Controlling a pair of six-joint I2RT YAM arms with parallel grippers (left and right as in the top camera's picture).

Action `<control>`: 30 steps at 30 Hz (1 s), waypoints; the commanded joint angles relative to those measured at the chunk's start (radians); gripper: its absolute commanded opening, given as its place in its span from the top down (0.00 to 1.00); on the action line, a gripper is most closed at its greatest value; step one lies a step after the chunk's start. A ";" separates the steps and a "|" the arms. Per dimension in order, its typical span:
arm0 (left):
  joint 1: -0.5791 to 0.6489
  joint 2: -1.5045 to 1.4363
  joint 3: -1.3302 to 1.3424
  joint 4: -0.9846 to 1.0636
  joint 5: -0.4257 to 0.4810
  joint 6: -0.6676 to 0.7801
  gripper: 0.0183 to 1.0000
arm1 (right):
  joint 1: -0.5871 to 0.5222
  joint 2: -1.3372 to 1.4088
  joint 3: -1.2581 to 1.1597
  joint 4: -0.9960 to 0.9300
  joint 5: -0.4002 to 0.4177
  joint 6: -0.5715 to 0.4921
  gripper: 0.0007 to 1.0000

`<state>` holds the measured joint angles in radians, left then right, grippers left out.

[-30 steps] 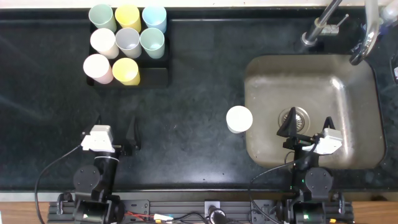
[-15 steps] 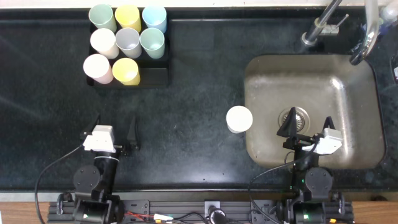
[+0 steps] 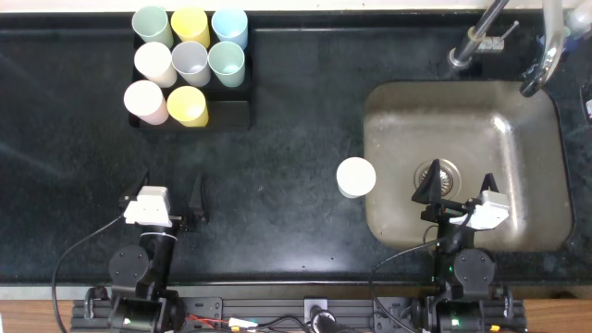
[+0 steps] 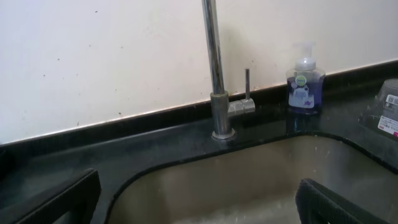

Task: Store Cups

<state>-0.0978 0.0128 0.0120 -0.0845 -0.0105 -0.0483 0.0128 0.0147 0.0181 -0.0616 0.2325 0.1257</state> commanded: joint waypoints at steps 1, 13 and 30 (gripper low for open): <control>0.002 -0.010 -0.004 0.000 0.010 0.022 0.00 | -0.007 -0.011 -0.014 0.006 -0.003 -0.006 0.00; 0.002 -0.010 -0.004 0.000 0.010 0.022 0.00 | -0.007 -0.011 -0.014 0.006 -0.003 -0.006 0.00; 0.002 -0.010 -0.004 0.000 0.009 0.022 0.00 | -0.005 -0.011 -0.009 0.014 -0.034 -0.007 0.00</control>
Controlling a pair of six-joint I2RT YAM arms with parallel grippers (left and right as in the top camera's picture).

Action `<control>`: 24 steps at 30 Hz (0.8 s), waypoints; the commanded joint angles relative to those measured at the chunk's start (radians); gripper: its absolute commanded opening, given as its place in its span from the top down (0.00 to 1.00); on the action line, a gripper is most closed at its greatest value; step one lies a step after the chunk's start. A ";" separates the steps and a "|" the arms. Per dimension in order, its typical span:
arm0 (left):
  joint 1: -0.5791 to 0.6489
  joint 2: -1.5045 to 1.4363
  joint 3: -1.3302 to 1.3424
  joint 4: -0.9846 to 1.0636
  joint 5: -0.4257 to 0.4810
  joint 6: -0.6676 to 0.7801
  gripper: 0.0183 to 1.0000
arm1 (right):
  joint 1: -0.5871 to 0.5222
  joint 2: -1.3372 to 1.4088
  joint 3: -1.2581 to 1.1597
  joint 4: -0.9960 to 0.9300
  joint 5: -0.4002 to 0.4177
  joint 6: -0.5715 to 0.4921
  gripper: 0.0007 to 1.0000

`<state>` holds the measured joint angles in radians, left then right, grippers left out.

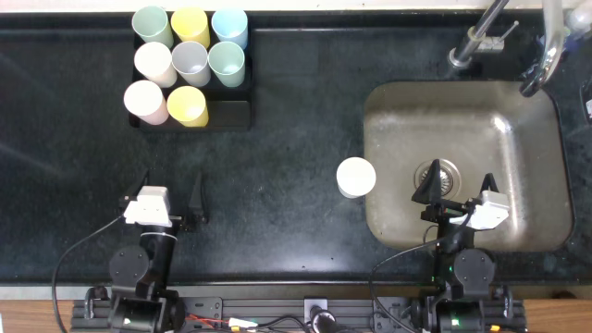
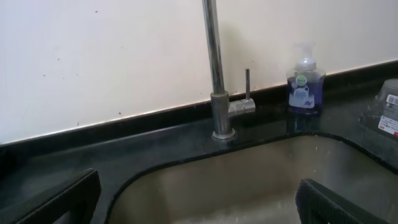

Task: Store Cups

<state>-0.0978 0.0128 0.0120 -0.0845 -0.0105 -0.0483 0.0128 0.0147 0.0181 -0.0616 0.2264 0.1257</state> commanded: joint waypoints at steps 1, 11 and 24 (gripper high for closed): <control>0.002 -0.010 -0.004 0.000 0.010 0.022 0.00 | -0.005 -0.011 0.005 0.014 -0.028 -0.013 0.01; 0.002 -0.010 -0.004 0.000 0.010 0.022 0.00 | 0.013 0.208 0.539 -0.477 -0.384 -0.246 0.00; 0.002 -0.010 -0.004 0.000 0.010 0.022 0.00 | 0.280 1.050 1.392 -1.431 -0.017 -0.284 0.00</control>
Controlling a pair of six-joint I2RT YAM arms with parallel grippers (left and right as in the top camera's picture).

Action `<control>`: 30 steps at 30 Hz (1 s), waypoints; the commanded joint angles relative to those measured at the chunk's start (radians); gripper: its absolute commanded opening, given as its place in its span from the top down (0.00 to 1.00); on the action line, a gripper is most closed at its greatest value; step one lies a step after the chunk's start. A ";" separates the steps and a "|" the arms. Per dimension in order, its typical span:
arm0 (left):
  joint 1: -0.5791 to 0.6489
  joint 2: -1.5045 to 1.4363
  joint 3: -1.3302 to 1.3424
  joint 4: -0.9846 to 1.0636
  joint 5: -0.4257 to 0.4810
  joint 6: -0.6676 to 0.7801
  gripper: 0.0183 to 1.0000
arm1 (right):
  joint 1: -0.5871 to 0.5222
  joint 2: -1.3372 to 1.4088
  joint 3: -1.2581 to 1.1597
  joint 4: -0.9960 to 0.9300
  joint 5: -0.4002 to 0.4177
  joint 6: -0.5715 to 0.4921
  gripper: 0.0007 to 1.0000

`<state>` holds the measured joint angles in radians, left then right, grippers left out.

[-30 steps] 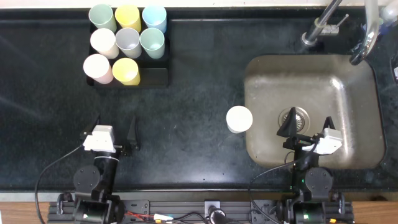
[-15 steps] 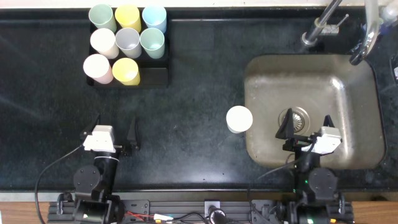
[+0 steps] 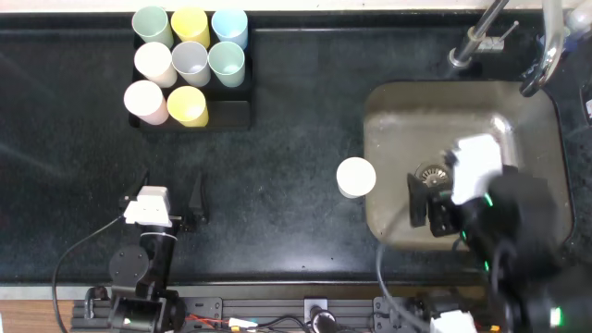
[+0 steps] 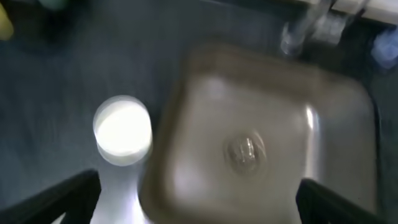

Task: Store Cups

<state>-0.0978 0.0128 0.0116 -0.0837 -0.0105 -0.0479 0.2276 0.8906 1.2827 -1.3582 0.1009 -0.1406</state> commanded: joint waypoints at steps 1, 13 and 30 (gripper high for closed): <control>0.002 -0.010 -0.004 -0.001 0.010 0.021 0.00 | 0.082 0.222 0.153 -0.171 0.103 -0.007 0.00; 0.002 -0.010 -0.004 -0.001 0.010 0.021 0.00 | 0.119 0.555 0.179 -0.034 -0.102 0.072 0.00; 0.002 -0.010 -0.004 -0.001 0.010 0.021 0.00 | 0.096 0.779 0.177 0.032 -0.120 -0.026 0.00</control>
<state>-0.0978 0.0128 0.0116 -0.0837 -0.0105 -0.0479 0.3328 1.6550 1.4288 -1.3300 -0.0044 -0.1474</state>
